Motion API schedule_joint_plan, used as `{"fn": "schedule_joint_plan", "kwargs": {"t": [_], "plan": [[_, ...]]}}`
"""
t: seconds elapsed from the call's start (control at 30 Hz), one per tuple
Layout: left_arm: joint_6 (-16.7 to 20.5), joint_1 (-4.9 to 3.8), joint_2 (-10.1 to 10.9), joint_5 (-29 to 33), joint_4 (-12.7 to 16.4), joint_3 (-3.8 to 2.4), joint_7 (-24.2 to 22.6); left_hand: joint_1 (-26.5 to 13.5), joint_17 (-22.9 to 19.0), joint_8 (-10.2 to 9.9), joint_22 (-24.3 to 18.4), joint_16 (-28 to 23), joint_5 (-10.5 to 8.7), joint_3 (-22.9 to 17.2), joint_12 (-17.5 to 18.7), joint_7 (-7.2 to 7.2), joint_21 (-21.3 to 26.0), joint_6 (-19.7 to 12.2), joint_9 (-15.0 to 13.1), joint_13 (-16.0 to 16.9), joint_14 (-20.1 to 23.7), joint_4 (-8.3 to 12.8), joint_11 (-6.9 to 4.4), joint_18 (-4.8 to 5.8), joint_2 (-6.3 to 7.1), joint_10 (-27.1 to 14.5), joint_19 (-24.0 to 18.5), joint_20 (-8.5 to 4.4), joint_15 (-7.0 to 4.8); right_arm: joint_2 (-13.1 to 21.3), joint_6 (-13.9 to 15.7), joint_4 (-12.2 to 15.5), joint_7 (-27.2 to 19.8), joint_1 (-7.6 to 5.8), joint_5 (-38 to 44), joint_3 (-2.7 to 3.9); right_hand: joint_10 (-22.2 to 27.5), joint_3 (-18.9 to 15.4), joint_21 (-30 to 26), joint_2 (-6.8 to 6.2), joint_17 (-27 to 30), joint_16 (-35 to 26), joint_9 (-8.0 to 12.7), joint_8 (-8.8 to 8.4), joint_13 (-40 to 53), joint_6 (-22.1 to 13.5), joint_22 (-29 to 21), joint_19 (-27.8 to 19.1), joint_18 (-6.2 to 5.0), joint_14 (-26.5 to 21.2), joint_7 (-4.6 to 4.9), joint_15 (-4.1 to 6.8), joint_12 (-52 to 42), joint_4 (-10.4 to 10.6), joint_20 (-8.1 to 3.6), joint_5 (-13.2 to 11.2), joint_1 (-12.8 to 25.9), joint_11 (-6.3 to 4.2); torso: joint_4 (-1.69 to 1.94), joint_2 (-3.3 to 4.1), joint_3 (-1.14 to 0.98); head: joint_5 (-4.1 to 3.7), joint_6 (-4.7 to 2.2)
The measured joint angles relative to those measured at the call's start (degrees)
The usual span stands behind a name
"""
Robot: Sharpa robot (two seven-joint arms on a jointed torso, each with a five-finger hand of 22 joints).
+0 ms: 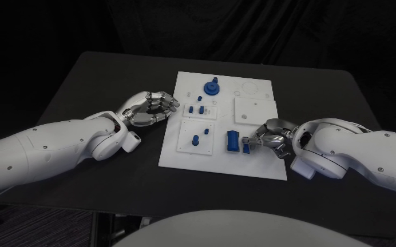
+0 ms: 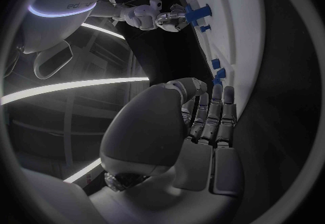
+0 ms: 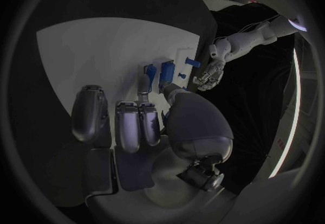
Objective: Assemble the parts on the task board
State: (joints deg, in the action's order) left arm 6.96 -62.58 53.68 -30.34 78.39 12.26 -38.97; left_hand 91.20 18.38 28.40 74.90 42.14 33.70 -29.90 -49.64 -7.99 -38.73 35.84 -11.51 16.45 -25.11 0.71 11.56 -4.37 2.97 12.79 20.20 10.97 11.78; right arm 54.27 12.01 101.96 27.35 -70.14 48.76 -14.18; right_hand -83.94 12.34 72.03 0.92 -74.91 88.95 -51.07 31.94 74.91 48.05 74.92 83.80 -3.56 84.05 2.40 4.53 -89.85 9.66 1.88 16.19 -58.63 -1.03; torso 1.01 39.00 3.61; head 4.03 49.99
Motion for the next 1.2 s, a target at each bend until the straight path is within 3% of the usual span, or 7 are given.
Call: {"fn": "schedule_joint_plan", "kwargs": {"t": [0.37,0.6,0.87,1.0,1.1,1.13,1.2], "plan": [[-0.2,0.07,0.0,0.0,0.0,0.00,0.0,0.0,0.0,0.0,0.0,0.0,0.00,0.0,0.0,0.00,0.0,0.0,0.0,0.0,0.0,0.0,0.00,-0.01,0.00,0.0,0.0,0.00,0.00,1.1,0.5,0.8,-0.7,0.06,1.6,0.00,-0.2,0.2,0.0,-1.01,0.0,0.0,-4.6,5.13,0.0,-2.0,0.0,0.2,0.00,-0.1,-0.64,0.48,0.0,-0.1,-0.56,0.0,-2.0,-0.62,-0.05,-0.03,-0.01,0.39,0.00],[-0.2,0.11,0.2,0.0,0.0,0.00,0.0,0.0,0.0,0.0,0.0,0.0,0.00,0.0,0.0,0.00,0.0,0.0,0.0,0.0,0.0,0.0,0.00,0.00,0.00,0.0,0.0,0.00,0.00,4.1,0.7,3.3,-1.6,0.79,4.4,-0.03,0.0,-0.3,0.0,-2.19,0.0,0.0,-10.1,11.33,0.0,-3.8,0.0,0.2,0.00,-0.1,-1.32,0.90,0.0,-0.4,-0.96,0.0,-3.3,-1.23,-0.02,-0.03,0.02,0.55,0.00],[-0.3,0.23,0.2,0.0,0.0,0.00,0.0,0.0,0.0,0.0,0.0,0.0,0.00,0.0,0.0,0.00,0.0,0.0,0.0,0.0,0.0,0.0,0.00,0.00,-0.03,0.0,0.0,0.00,0.00,6.5,0.6,5.5,-2.3,1.62,8.5,-0.05,-0.1,-1.8,0.0,-2.77,0.0,0.0,-13.9,15.52,0.0,-4.6,0.0,0.2,0.00,-0.1,-1.53,1.31,0.0,1.1,-0.99,0.0,-2.7,-1.56,0.03,-0.03,0.02,0.32,0.00],[-0.3,0.35,0.2,0.0,0.0,0.00,0.0,-0.2,0.0,0.0,0.0,0.0,0.00,0.0,0.0,0.00,-0.2,0.0,0.0,-0.1,0.0,0.0,0.00,0.00,-0.24,0.0,0.0,0.00,0.00,7.0,0.6,5.7,-2.6,2.01,10.0,-0.05,-0.2,-2.9,0.2,-3.68,0.0,0.0,-19.3,22.96,0.0,-0.3,0.0,0.2,0.00,0.0,-1.98,1.44,0.0,2.7,-1.38,0.0,-1.8,-1.84,0.03,-0.03,0.02,0.31,0.00],[-0.3,0.37,0.2,0.0,0.0,0.00,0.0,-0.2,0.0,0.0,0.0,0.0,0.00,0.0,0.0,0.00,-0.2,0.0,0.0,-0.1,0.0,0.0,0.00,0.00,-0.24,0.0,0.0,0.00,0.00,7.1,0.6,5.8,-2.8,2.37,11.2,-0.05,0.0,-3.4,0.5,-4.11,0.0,0.0,-22.4,27.49,0.0,3.3,0.0,0.2,0.00,-0.1,-2.24,1.72,0.0,3.9,-1.41,0.0,-1.4,-2.06,0.02,-0.02,0.02,0.49,0.00],[-0.3,0.38,0.2,0.0,0.0,0.00,0.0,-0.2,0.0,0.0,0.0,0.0,0.00,0.0,0.0,0.00,-0.2,0.0,0.0,-0.1,0.0,0.0,0.00,0.00,-0.24,0.0,0.0,0.00,0.00,7.1,0.7,5.8,-2.8,2.46,11.5,-0.05,-0.2,-3.5,0.5,-4.11,0.0,0.0,-23.4,29.56,0.0,5.1,0.0,0.2,0.00,-0.1,-2.39,1.72,0.0,4.4,-1.69,0.0,-1.4,-2.28,-0.01,-0.02,0.02,0.53,0.00],[-0.3,0.41,0.3,0.0,0.0,0.00,0.0,-0.2,0.0,0.0,0.0,0.0,0.00,0.0,0.0,0.00,-0.2,0.0,0.0,-0.1,0.0,0.0,0.00,0.00,-0.24,0.0,0.0,0.00,0.00,7.0,0.7,5.8,-3.0,2.64,12.1,-0.05,0.0,-3.8,0.5,-4.11,0.0,0.0,-23.8,31.40,0.0,6.7,0.0,0.2,0.00,0.0,-2.52,1.85,0.0,4.8,-1.78,0.0,-1.4,-2.46,-0.07,-0.02,0.01,0.60,0.00]]}}
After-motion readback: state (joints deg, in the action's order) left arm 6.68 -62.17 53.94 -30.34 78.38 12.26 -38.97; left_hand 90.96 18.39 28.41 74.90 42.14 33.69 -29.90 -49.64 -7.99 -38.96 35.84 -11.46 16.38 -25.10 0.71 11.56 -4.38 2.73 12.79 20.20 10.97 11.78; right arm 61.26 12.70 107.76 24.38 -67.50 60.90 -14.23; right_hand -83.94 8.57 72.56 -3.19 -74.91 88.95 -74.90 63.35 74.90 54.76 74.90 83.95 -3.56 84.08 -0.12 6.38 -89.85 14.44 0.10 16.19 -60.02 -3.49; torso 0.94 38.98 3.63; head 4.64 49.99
